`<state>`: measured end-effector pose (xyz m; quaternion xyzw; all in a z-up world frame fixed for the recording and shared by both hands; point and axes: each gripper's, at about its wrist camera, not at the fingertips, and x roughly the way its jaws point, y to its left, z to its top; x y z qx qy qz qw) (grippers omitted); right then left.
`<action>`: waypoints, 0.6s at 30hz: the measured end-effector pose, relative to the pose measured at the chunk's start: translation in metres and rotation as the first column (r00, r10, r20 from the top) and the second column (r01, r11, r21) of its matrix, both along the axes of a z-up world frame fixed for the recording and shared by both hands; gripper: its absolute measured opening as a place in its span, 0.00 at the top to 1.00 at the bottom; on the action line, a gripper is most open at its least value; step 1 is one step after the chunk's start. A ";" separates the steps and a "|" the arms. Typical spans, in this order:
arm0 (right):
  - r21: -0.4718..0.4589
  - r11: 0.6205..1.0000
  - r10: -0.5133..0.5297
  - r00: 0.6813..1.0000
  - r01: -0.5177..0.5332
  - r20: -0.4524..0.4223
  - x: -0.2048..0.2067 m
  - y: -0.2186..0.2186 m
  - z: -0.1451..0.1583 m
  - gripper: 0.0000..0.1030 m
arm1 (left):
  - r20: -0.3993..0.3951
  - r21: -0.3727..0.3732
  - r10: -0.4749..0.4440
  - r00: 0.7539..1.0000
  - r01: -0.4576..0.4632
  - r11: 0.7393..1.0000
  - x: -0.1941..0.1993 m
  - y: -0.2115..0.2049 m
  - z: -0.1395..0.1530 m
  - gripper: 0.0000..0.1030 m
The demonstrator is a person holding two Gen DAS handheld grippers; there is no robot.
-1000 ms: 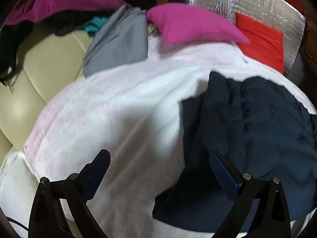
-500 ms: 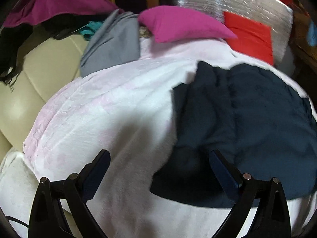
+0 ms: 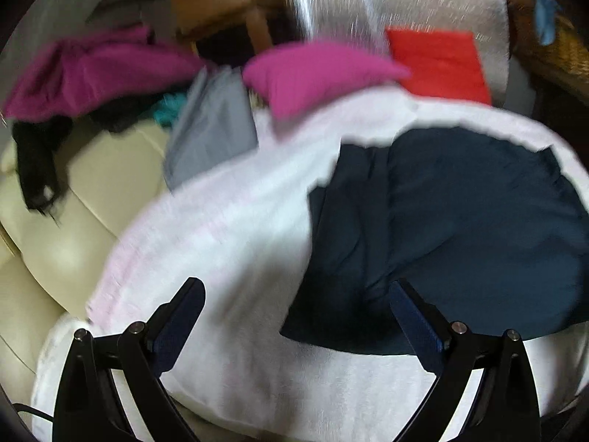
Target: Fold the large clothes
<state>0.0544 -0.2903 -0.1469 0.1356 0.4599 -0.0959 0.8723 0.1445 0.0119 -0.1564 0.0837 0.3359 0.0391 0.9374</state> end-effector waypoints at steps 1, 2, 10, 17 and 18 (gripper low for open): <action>-0.026 1.000 0.008 1.000 -0.008 0.006 -0.003 0.005 0.008 0.37 | 0.024 0.005 -0.003 1.000 0.003 1.000 -0.006 -0.001 0.009 0.02; -0.056 0.998 0.017 1.000 -0.016 0.015 -0.007 0.012 0.017 0.36 | 0.062 0.010 -0.007 0.998 0.007 1.000 -0.017 -0.005 0.024 0.02; -0.216 0.976 0.044 0.991 -0.015 0.126 -0.042 0.049 0.090 0.22 | 0.193 -0.006 -0.046 0.980 0.048 0.999 -0.077 -0.014 0.087 0.02; -0.294 0.955 0.036 0.976 0.029 0.213 -0.082 0.069 0.140 0.15 | 0.278 -0.056 -0.092 0.956 0.111 0.992 -0.123 -0.017 0.127 0.02; -0.303 0.952 0.032 0.975 0.037 0.221 -0.087 0.071 0.145 0.13 | 0.288 -0.057 -0.096 0.953 0.117 0.992 -0.129 -0.019 0.131 0.02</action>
